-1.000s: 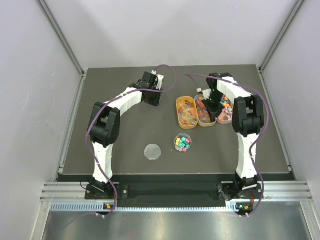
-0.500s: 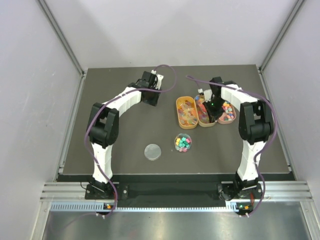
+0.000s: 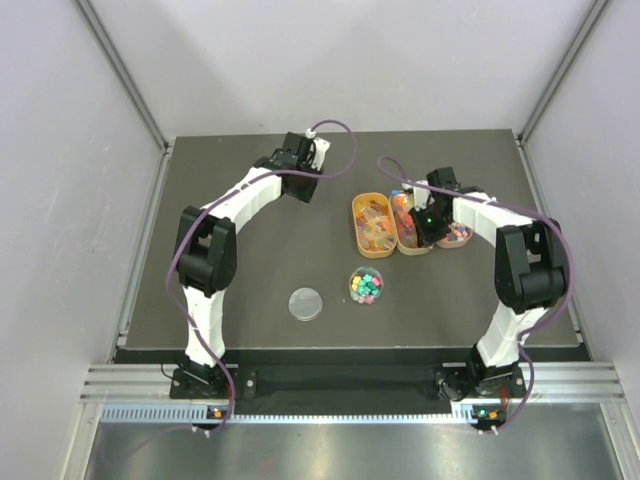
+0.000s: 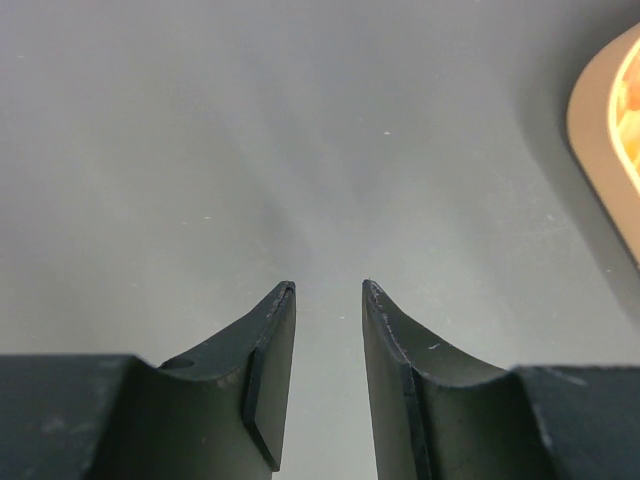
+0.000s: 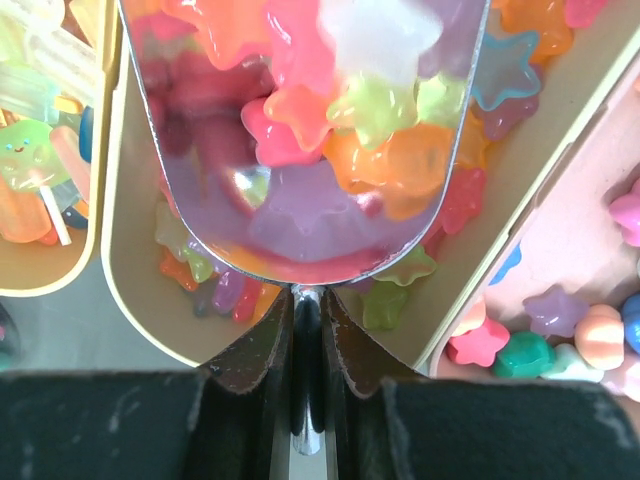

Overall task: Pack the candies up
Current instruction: Scoop the fake candies from the storage box.

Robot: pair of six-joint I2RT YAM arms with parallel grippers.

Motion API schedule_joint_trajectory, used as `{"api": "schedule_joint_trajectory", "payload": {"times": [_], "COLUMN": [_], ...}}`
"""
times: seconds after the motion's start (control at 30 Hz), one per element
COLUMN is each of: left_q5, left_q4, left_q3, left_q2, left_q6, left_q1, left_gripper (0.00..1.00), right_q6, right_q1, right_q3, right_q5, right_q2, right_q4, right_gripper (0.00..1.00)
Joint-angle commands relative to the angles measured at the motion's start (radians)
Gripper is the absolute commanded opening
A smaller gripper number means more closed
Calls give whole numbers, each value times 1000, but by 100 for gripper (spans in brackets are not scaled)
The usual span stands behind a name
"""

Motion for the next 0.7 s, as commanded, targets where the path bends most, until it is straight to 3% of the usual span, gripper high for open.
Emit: {"api": "schedule_joint_trajectory", "payload": {"times": [0.0, 0.33, 0.53, 0.67], "left_q5": [-40, -73, -83, -64], "left_q4": [12, 28, 14, -1], "left_q3": [43, 69, 57, 42], "left_q2": [-36, -45, -128, -181], "left_q6": [44, 66, 93, 84], "left_q1": [5, 6, 9, 46], "left_gripper": [38, 38, 38, 36], "right_q6": [30, -29, -320, -509], "right_q1": [-10, -8, -10, -8], "right_q3": [-77, -105, 132, 159], "right_q5": [-11, -11, -68, -76], "right_q2": [-83, -194, -263, -304], "right_q4": [121, 152, -155, -291], "right_gripper": [0, 0, 0, 0]}}
